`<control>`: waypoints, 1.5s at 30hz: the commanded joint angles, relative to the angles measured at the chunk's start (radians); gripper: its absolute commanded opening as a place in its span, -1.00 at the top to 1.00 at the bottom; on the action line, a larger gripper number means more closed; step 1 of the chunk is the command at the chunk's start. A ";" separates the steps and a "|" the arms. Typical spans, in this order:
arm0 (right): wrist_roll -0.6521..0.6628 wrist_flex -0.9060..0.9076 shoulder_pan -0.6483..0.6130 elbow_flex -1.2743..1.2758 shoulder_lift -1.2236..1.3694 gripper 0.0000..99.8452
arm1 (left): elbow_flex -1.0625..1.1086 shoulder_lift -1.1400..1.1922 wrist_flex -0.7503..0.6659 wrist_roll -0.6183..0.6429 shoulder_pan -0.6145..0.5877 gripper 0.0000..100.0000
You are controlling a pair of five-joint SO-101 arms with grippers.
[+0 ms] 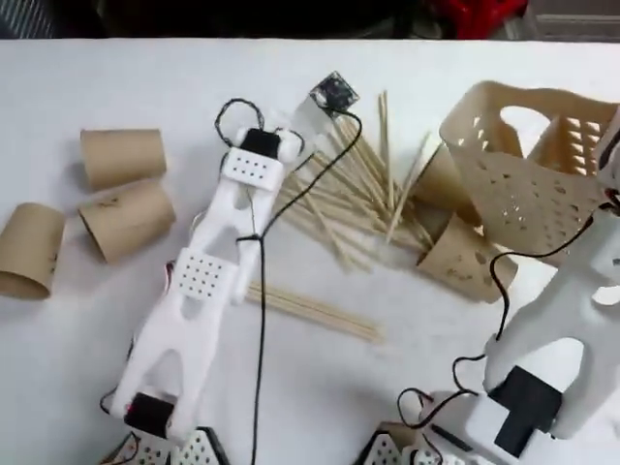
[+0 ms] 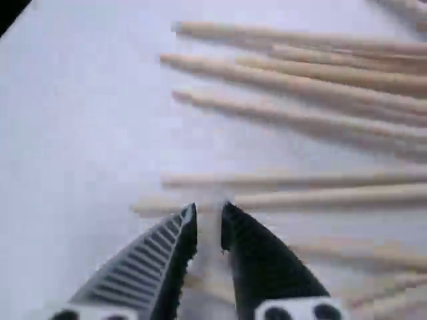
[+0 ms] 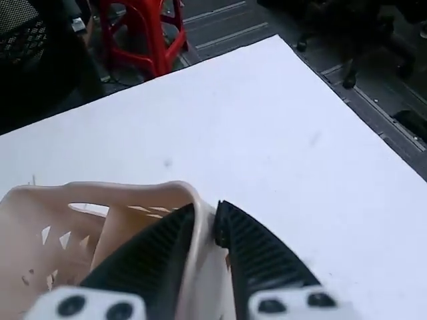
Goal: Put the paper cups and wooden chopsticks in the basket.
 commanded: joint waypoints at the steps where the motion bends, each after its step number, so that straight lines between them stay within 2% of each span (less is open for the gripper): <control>1: 0.006 -0.001 -0.005 -0.009 -0.045 0.97 | -0.012 -0.019 0.212 -0.130 -0.013 0.82; 6: 0.005 -0.001 -0.005 -0.009 -0.039 0.97 | -0.015 -0.022 0.477 -0.250 -0.016 0.83; 10: 0.003 -0.001 -0.012 -0.009 -0.038 0.97 | -0.080 -0.021 0.631 -0.253 -0.041 0.83; 14: 0.003 0.007 -0.013 -0.009 -0.042 0.97 | -0.149 -0.042 0.631 -0.221 -0.090 0.83; 17: 0.009 0.021 -0.013 -0.009 -0.045 0.97 | -0.034 -0.111 0.632 -0.218 -0.113 0.83; 26: 0.003 0.028 -0.013 -0.011 -0.047 0.97 | 0.790 -0.524 0.629 -0.265 -0.036 0.83; 29: -0.017 0.030 -0.024 -0.018 -0.047 0.97 | 0.971 -0.653 0.623 -0.267 -0.027 0.91; 37: -0.048 0.044 -0.168 -0.068 -0.047 0.97 | 1.056 -0.921 0.626 -0.259 -0.117 0.95; 45: -0.118 0.154 -0.312 -0.341 -0.038 0.97 | 1.053 -1.142 0.623 -0.230 -0.211 0.95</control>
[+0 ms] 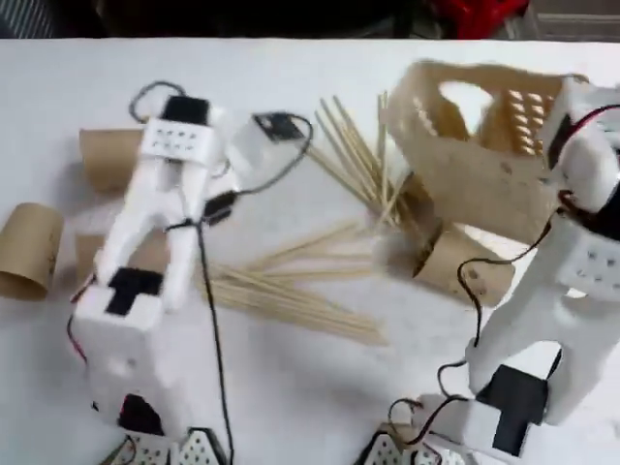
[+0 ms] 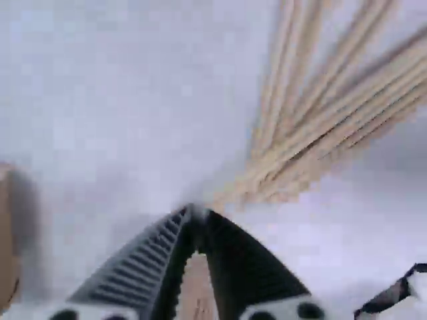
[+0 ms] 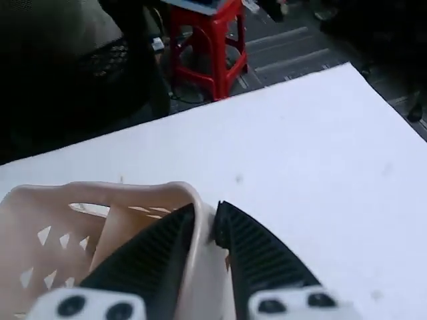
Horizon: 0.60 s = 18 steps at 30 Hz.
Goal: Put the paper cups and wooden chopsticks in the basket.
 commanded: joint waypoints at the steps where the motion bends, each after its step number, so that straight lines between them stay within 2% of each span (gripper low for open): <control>1: -0.023 0.030 -0.102 -0.130 -0.038 0.97 | -0.008 -0.168 0.006 0.035 -0.048 0.95; 3: -0.043 0.036 -0.165 -0.138 -0.039 0.97 | -0.008 -0.213 -0.015 0.058 -0.067 0.95; 7: -0.080 0.054 -0.295 -0.137 -0.035 0.97 | -0.011 -0.332 -0.135 0.207 -0.151 0.93; 10: -0.083 0.048 -0.387 -0.109 -0.036 0.97 | -0.069 -0.443 -0.181 0.339 -0.205 0.77; 14: -0.084 0.021 -0.466 -0.068 -0.035 0.97 | -0.253 -0.550 -0.114 0.437 -0.214 0.51; 18: -0.087 -0.035 -0.478 -0.021 -0.036 0.97 | -0.480 -0.562 -0.006 0.511 -0.145 0.51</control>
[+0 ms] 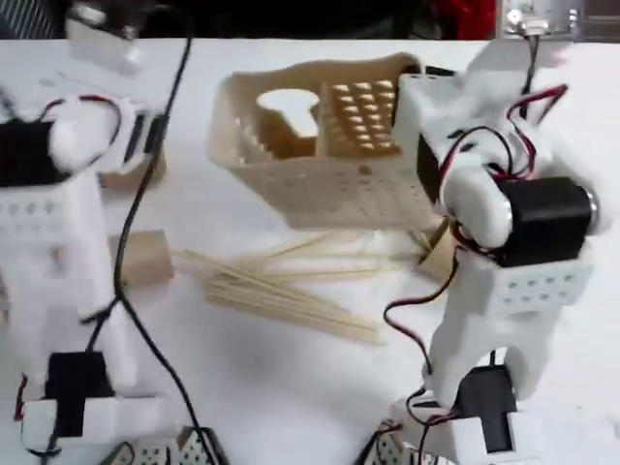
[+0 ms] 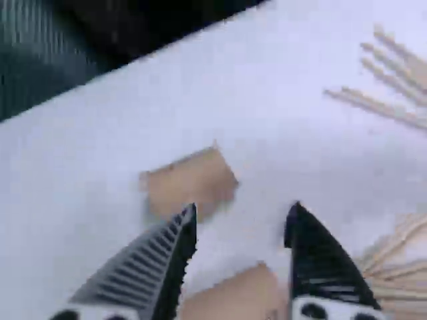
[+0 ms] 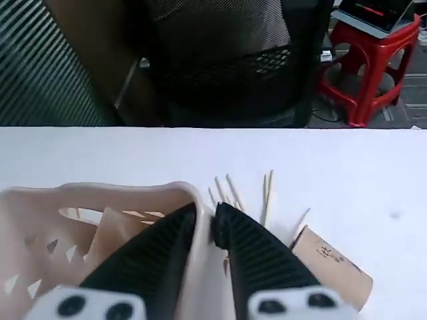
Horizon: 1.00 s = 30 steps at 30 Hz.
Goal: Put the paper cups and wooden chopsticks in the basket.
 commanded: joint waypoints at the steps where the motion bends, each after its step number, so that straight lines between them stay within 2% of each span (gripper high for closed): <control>1: -0.015 -0.071 -0.012 0.025 -0.035 0.97 | -0.270 -0.056 0.095 0.100 0.077 0.51; 7: -0.015 -0.105 -0.005 0.107 -0.035 0.97 | -0.367 -0.062 0.101 0.230 0.194 0.50; 12: -0.015 -0.111 -0.004 0.120 -0.036 0.97 | -0.267 -0.061 0.100 0.341 0.328 0.50; 17: -0.040 -0.111 -0.012 0.112 -0.045 0.97 | -0.094 -0.056 0.064 0.410 0.282 0.48; 23: -0.052 -0.105 -0.013 0.112 -0.045 0.97 | 0.092 -0.056 -0.051 0.413 0.266 0.48; 30: -0.055 -0.102 -0.094 0.112 -0.047 0.97 | 0.275 -0.056 -0.206 0.457 0.266 0.48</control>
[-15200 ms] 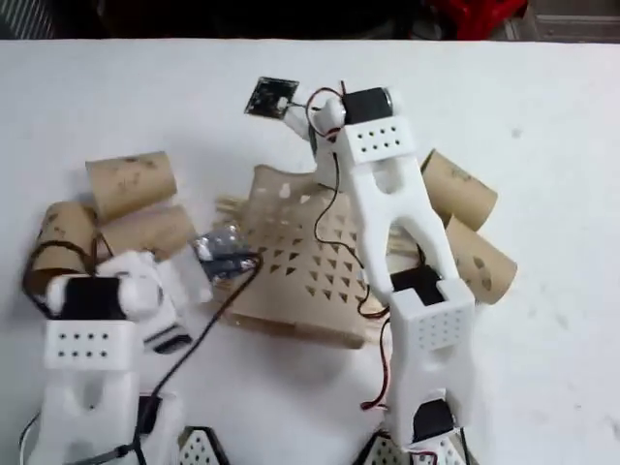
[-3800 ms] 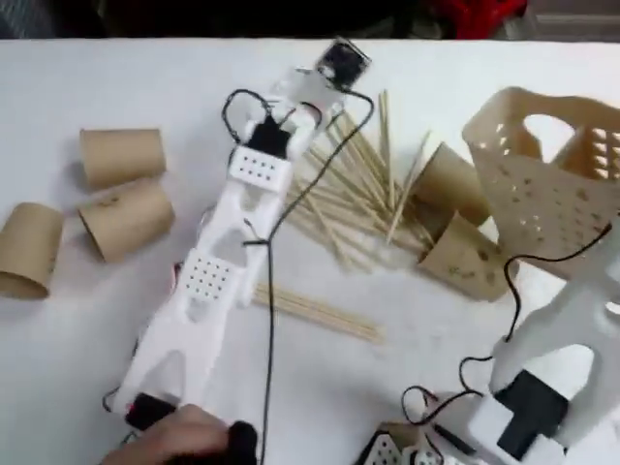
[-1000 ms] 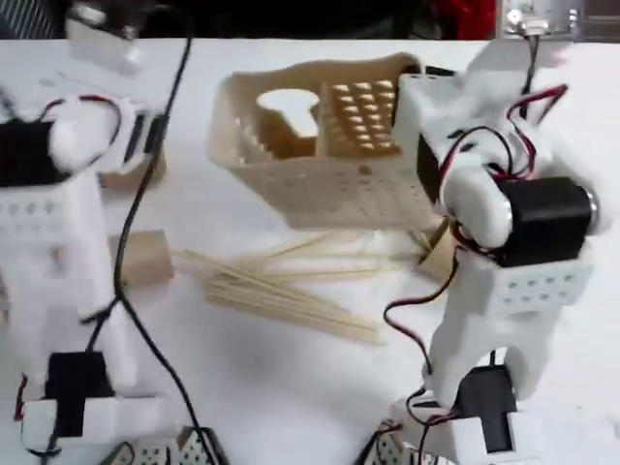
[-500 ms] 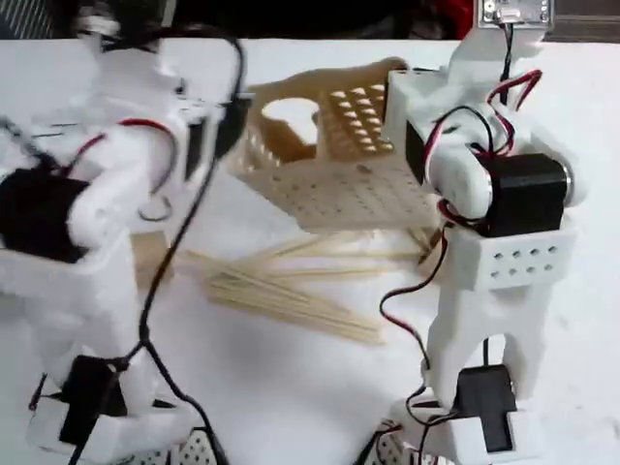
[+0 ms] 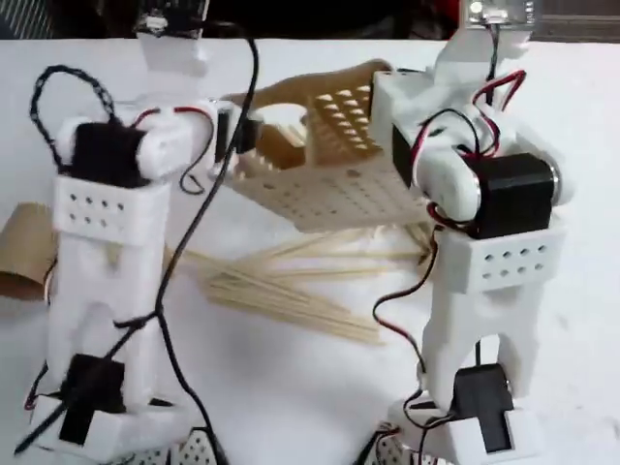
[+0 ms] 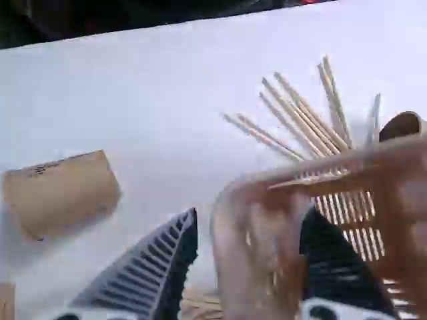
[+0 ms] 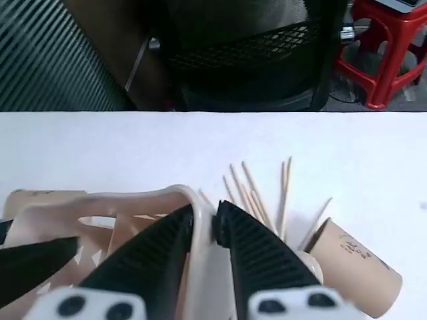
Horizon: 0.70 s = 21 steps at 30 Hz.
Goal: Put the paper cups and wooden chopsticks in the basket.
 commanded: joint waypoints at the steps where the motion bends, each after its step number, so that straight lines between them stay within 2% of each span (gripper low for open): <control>1: -0.026 -0.027 -0.036 -0.015 -0.048 0.97 | 0.104 -0.019 -0.112 0.018 -0.008 0.49; 3: -0.038 -0.027 -0.036 -0.015 -0.048 0.97 | 0.157 -0.019 -0.161 0.018 -0.012 0.58; 8: -0.029 -0.015 -0.036 -0.009 -0.048 0.97 | 0.244 -0.019 -0.275 0.017 -0.015 0.97; 14: -0.029 0.045 -0.028 -0.005 -0.036 0.94 | 0.267 -0.016 -0.341 0.008 -0.051 0.96; 21: -0.029 0.070 -0.028 0.003 -0.036 0.64 | 0.232 0.068 -0.330 -0.031 -0.076 0.96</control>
